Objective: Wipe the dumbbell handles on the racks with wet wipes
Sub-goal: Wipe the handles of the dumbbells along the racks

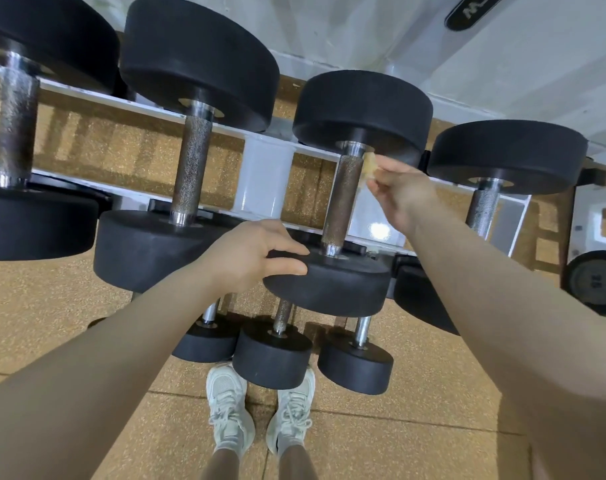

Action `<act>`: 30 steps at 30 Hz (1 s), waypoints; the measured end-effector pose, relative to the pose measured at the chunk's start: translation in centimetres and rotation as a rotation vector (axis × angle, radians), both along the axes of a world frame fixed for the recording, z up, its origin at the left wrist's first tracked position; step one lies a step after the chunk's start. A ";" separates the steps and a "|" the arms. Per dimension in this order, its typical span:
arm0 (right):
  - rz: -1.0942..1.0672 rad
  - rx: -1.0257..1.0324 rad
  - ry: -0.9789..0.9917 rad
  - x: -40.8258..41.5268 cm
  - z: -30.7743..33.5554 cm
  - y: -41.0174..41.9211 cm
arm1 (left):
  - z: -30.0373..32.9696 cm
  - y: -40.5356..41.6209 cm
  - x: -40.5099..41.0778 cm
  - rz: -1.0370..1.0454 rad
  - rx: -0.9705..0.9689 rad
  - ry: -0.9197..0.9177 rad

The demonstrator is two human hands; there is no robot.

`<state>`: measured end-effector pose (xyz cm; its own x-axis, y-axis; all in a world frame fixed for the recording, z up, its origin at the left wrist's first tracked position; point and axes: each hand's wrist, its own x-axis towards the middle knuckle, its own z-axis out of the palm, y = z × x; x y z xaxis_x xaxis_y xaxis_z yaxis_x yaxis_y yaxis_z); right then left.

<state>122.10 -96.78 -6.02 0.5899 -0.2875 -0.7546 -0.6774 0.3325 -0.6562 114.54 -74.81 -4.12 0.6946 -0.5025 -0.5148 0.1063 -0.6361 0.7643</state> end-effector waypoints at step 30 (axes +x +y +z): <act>0.572 0.047 -0.113 -9.2 11.3 2.5 | 7.7 -1.4 -5.0 0.539 -0.102 0.065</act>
